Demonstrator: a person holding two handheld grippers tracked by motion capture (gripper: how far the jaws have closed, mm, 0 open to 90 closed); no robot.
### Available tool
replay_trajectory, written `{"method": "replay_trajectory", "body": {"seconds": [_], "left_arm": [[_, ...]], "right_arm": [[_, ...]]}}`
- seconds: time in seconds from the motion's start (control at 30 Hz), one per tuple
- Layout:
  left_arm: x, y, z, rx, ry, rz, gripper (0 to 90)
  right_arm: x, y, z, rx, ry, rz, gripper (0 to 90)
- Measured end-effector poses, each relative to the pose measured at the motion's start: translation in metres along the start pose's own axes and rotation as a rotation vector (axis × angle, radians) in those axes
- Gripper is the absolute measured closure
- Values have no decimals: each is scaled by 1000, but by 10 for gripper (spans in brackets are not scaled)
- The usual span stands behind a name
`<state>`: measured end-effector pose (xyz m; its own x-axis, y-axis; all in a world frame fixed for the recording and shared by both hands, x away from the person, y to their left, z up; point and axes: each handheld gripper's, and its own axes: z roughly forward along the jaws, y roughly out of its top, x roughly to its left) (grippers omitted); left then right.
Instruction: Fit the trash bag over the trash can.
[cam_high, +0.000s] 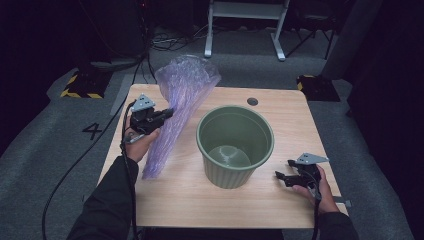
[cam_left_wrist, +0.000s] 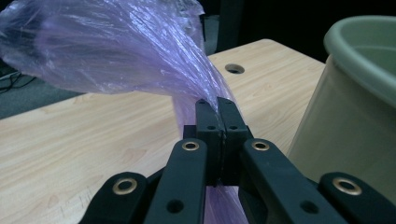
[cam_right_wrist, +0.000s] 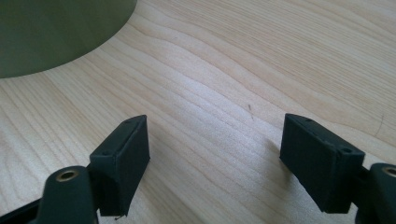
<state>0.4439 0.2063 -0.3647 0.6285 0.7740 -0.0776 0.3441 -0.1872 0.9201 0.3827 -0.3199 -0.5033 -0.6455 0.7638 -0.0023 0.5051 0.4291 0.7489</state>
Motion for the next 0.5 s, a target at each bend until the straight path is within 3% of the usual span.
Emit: {"method": "replay_trajectory", "body": {"seconds": [0.5], "left_arm": [[-17, 33, -5, -41, -19, 51, 894]], "right_arm": [[0, 0, 0, -1, -6, 2, 240]]}}
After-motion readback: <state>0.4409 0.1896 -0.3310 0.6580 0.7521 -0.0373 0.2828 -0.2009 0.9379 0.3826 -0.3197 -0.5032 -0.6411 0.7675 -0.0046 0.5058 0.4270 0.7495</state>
